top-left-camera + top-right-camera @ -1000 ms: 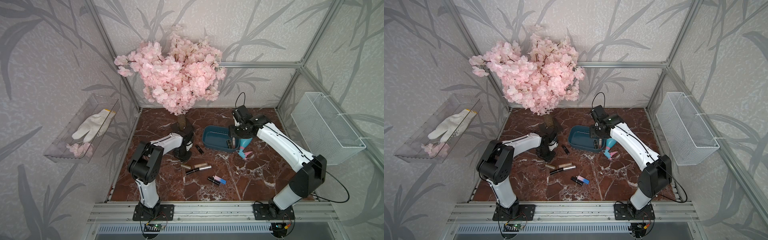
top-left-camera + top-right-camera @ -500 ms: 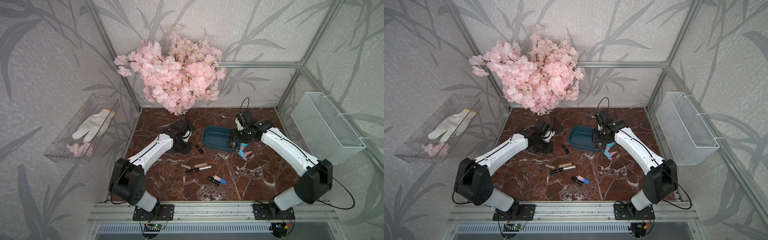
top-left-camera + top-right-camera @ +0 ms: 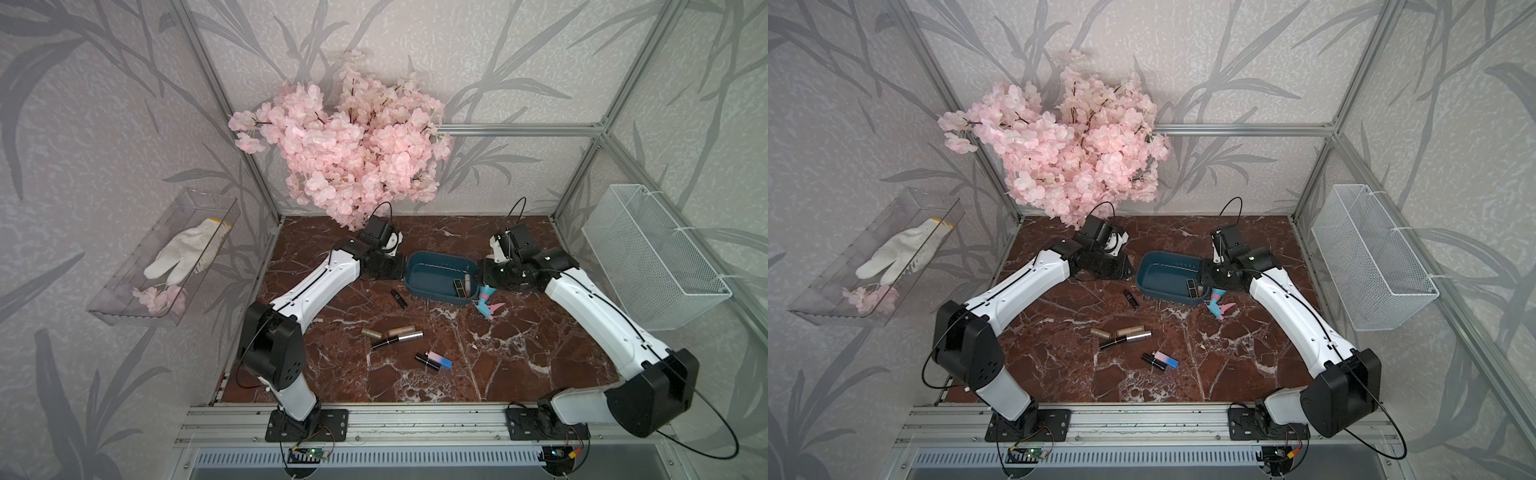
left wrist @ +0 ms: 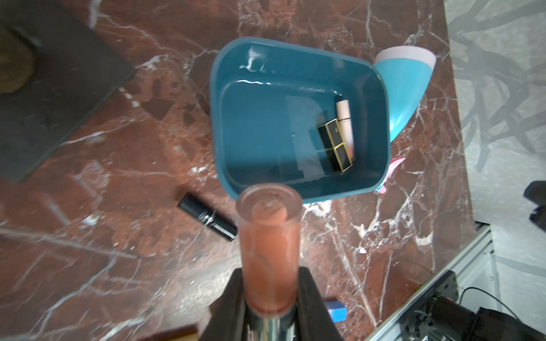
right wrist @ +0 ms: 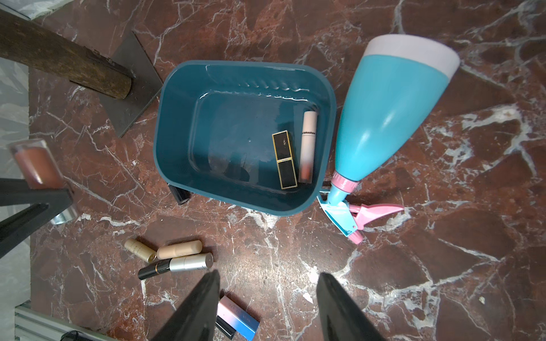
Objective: Put the lipstick into the storage box
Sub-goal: Pick up the lipstick at the center of the board, then place the lipstick in the storage box.
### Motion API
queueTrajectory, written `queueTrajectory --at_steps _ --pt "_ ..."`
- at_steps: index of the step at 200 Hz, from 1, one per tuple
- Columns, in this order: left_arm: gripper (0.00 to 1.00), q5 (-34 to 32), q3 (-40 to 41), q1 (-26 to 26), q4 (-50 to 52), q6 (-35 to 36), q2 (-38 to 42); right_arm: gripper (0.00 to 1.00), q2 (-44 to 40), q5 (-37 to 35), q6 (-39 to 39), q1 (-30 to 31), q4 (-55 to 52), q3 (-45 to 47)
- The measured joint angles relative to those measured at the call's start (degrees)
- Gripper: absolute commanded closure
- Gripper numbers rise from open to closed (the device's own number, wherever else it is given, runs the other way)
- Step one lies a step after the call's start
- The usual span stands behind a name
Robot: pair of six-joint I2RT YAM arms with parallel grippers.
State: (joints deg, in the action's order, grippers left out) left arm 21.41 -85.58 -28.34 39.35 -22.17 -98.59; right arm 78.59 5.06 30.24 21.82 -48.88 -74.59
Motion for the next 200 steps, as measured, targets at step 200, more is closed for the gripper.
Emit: queueTrajectory --at_steps 200 --pt "0.91 8.8 -26.0 -8.7 -3.2 -6.6 -33.3 0.43 -1.6 3.1 -1.9 -4.8 -0.3 2.5"
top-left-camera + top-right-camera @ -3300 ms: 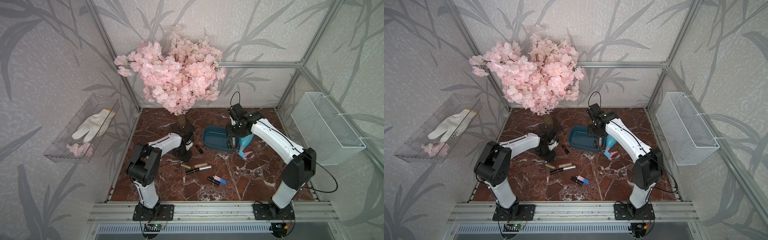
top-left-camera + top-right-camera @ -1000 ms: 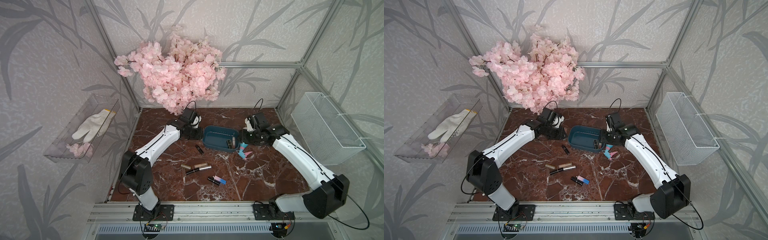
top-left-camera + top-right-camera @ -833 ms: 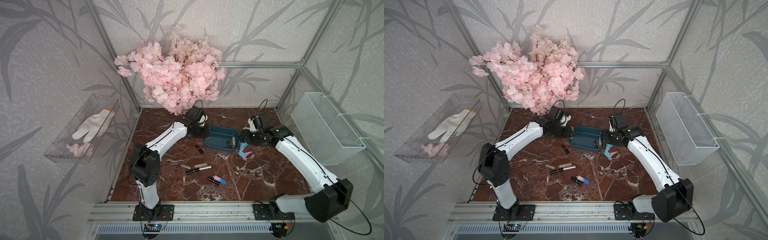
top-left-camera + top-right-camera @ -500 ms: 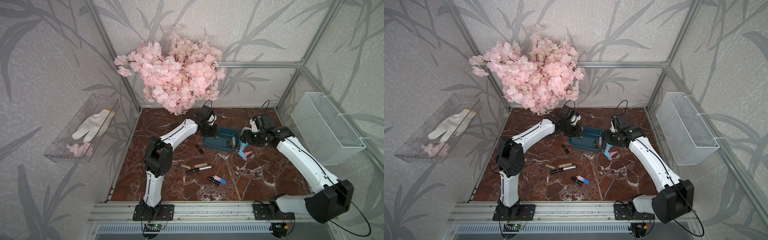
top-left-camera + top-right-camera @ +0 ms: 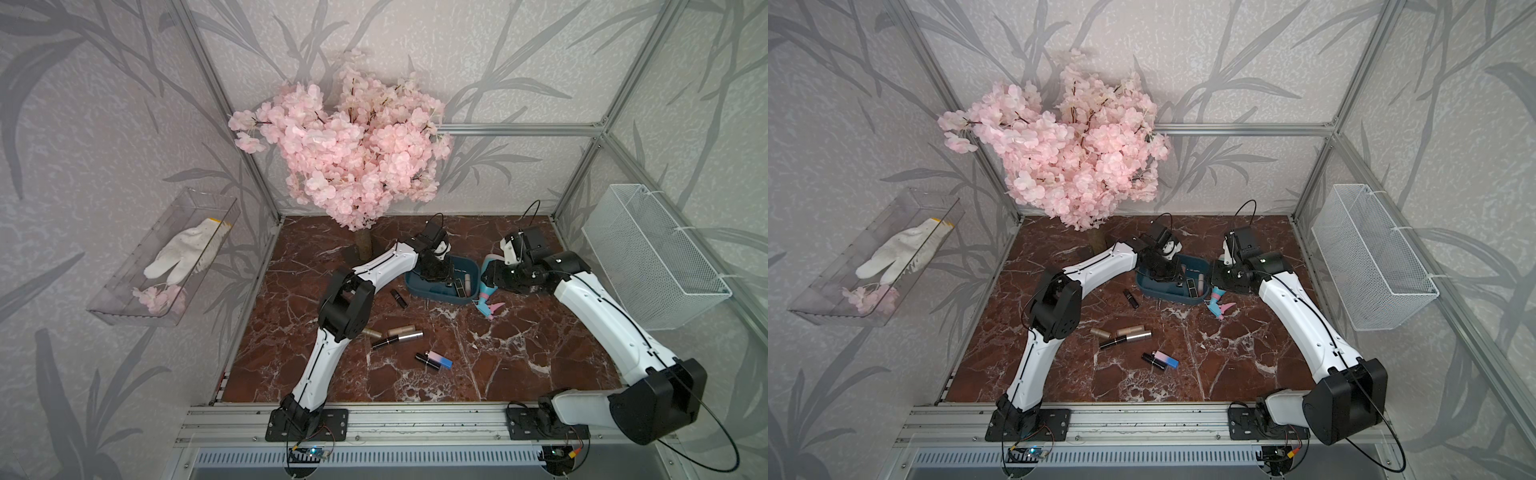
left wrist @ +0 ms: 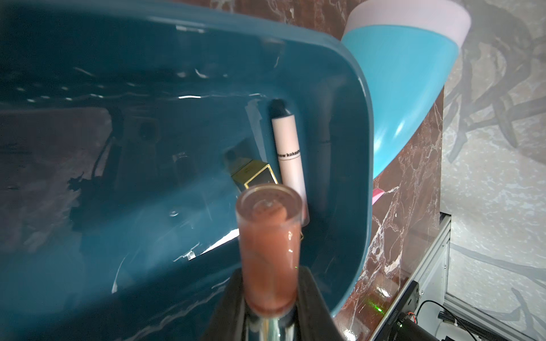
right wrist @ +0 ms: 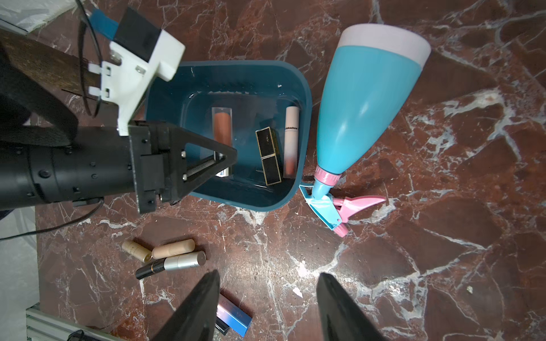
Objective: Put the lipstick into the storage box
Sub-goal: Place the lipstick in the storage box.
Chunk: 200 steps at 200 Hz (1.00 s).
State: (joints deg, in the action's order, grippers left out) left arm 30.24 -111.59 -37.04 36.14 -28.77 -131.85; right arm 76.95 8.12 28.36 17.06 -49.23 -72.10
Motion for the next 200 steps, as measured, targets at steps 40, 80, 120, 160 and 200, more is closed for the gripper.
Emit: queueTrajectory --at_steps 40,80,120,160,200 --pt "0.91 1.0 0.0 0.0 -1.1 -1.5 -2.2 0.43 0.3 0.4 -0.5 -0.7 -0.2 0.0" --pt "0.80 1.2 0.0 0.1 -1.3 -2.0 -3.6 0.43 0.7 1.5 -0.6 -0.9 0.0 0.9" --pt "0.74 1.4 0.0 0.1 -1.9 -2.8 -5.1 0.43 1.0 2.0 -0.6 -0.9 0.1 1.2" --pt "0.69 1.6 0.0 0.1 -2.1 -3.2 -5.6 0.43 1.0 2.0 -0.8 -1.0 0.1 1.2" --pt "0.60 1.9 0.0 0.3 -2.4 -3.6 -5.6 0.43 1.0 2.1 -0.8 -1.2 0.1 1.2"
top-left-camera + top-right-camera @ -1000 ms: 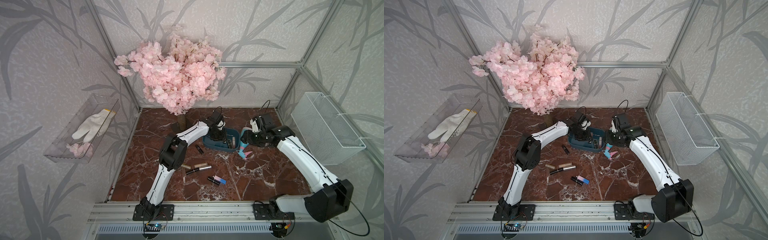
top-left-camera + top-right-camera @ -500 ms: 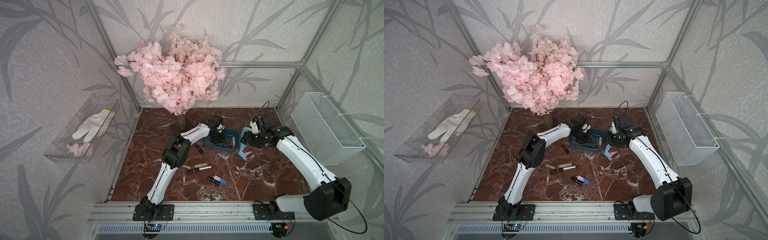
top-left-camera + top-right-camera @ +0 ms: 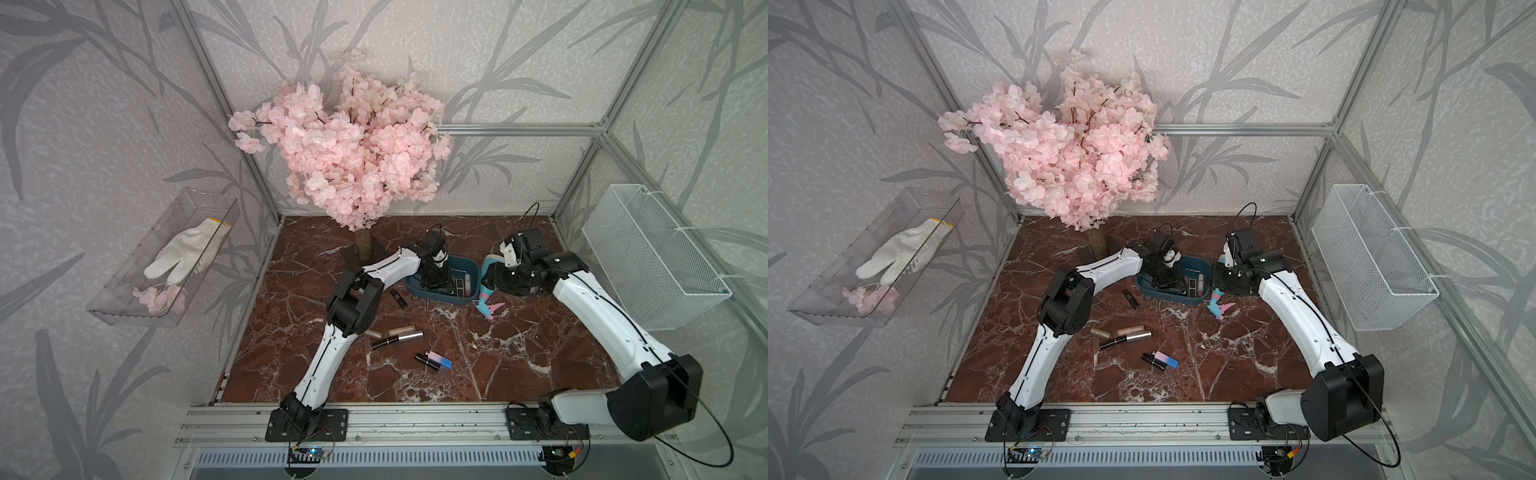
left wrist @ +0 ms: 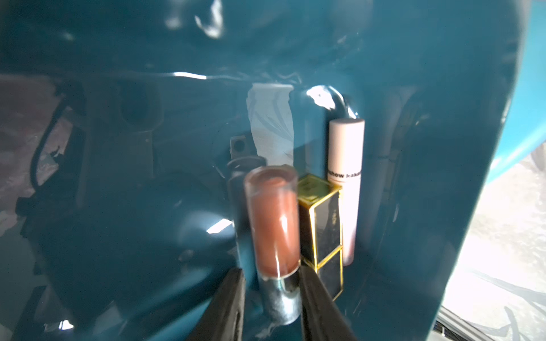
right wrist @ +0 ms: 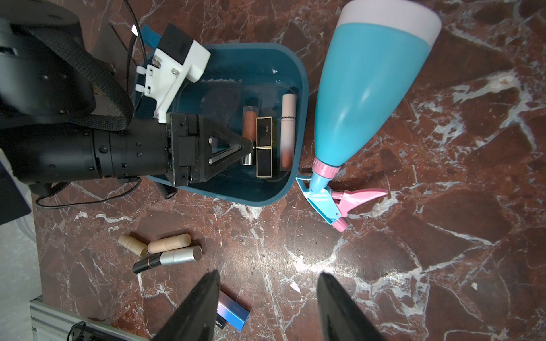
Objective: Put the lipstick into the storage box
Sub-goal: Place the lipstick in the storage box, then pick up the lipstick at the center of the board.
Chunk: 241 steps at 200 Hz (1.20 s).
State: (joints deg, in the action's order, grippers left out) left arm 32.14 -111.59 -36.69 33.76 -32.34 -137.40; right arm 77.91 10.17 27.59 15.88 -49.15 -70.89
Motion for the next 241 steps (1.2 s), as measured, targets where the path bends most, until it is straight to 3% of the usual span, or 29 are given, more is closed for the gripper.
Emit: queueTrajectory --at_steps 131,191,241 --pt "0.60 0.8 -0.9 0.4 0.1 0.0 2.4 0.43 0.0 2.8 0.5 0.0 1.7 0.0" --pt "0.58 -0.1 0.3 0.4 0.6 2.3 15.5 0.43 0.0 3.0 1.4 1.3 2.7 0.0" --pt "0.54 -4.3 15.0 0.4 2.9 6.4 33.1 0.43 0.0 1.8 0.3 8.2 2.7 0.0"
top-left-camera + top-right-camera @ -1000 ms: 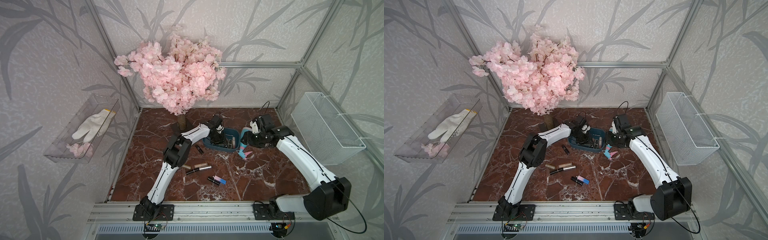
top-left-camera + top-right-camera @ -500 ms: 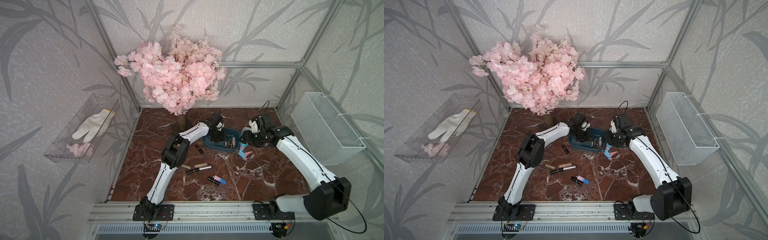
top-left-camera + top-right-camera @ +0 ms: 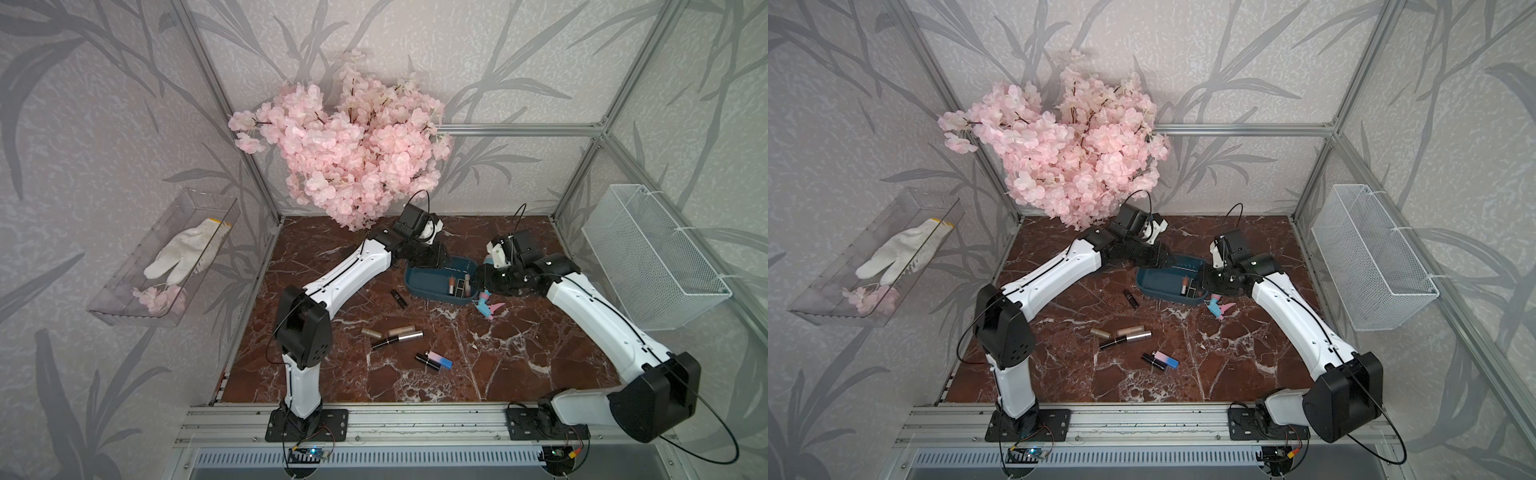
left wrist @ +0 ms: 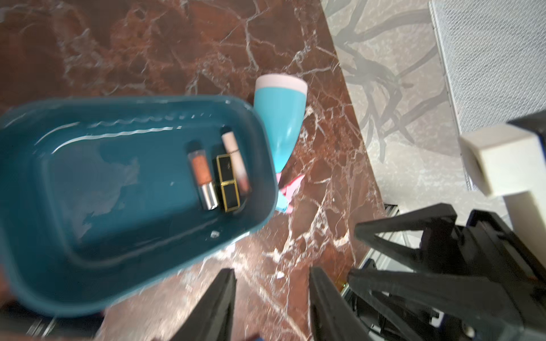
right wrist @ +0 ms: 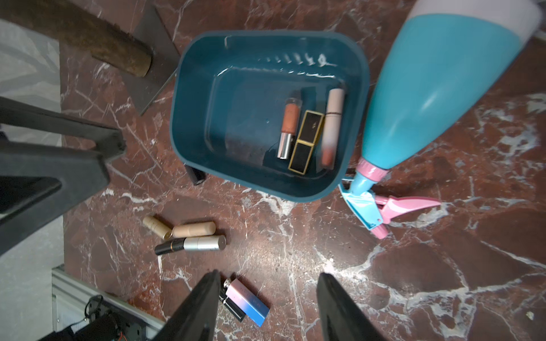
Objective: Put the lipstick into the storage box
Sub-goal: Pick up the lipstick at the center of the board.
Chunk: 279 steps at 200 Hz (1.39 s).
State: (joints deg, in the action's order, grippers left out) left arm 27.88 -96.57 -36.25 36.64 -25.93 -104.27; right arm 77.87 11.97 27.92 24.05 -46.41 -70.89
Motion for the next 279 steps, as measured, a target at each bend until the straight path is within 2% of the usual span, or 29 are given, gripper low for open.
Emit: queueTrajectory --at_steps 38,85,121,150,193,279 --pt "0.49 -4.1 16.2 0.0 2.3 3.4 12.3 0.43 0.0 -0.3 -3.5 9.5 0.5 1.3" --pt "0.44 -7.3 33.5 0.0 4.1 8.3 26.9 0.42 -0.2 2.1 -9.6 20.2 2.7 10.6" --pt "0.40 -7.2 42.3 0.0 3.5 11.7 36.3 0.41 -1.9 3.6 -11.7 23.5 5.0 16.8" --pt "0.30 -6.3 49.4 0.0 1.5 14.3 43.2 0.41 -2.5 3.9 -13.9 25.3 5.9 19.4" --pt "0.24 -4.1 54.4 -0.1 -0.5 16.7 48.5 0.41 3.2 2.0 -20.1 29.5 3.2 18.0" --pt "0.24 -3.0 54.4 -0.1 -2.8 18.7 46.7 0.41 13.2 -4.5 -33.2 32.8 -2.3 9.6"
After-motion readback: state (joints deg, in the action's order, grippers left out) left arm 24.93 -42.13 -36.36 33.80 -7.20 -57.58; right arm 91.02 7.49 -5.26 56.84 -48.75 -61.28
